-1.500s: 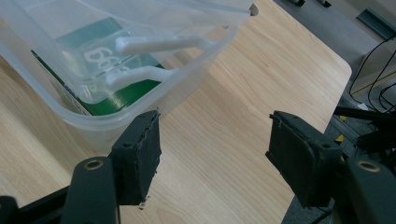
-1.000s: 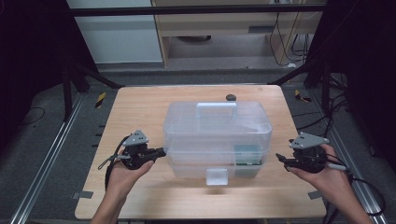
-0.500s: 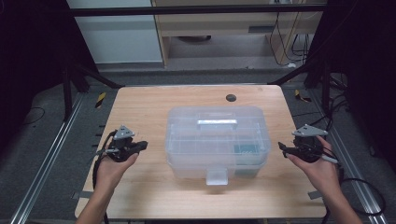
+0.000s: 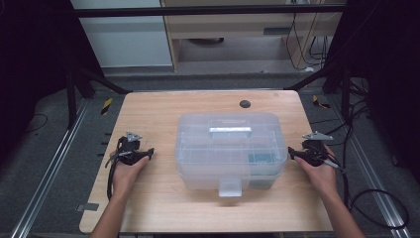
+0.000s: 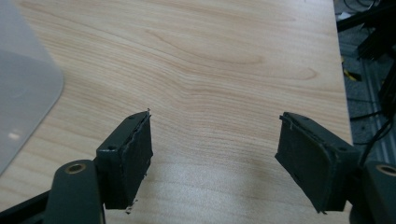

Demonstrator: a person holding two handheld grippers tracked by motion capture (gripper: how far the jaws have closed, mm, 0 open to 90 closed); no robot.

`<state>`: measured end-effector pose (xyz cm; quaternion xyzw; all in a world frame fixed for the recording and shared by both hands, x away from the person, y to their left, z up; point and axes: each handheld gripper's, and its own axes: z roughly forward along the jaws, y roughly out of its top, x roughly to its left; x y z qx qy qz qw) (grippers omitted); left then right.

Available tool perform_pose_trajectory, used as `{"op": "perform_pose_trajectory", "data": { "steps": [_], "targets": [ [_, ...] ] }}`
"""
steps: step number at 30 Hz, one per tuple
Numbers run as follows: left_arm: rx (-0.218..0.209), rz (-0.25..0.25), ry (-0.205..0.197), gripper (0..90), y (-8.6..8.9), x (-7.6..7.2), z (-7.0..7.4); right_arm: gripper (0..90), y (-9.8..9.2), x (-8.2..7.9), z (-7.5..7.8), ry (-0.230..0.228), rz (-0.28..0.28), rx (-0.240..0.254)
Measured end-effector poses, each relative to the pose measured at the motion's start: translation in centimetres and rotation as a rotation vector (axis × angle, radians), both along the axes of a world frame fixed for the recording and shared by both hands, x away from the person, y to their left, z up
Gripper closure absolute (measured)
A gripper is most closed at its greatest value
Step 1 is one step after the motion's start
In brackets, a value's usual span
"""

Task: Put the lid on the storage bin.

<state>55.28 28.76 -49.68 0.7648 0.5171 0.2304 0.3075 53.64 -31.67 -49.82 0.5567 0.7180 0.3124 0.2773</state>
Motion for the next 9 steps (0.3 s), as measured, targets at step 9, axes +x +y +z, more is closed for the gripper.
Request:
{"op": "perform_pose_trajectory", "data": {
  "steps": [9],
  "targets": [
    [-0.018,0.029,-0.012,3.6,0.0,0.2,-1.0,14.8,0.2,0.4,-1.3,0.025,-0.018,0.055]
  ]
}}
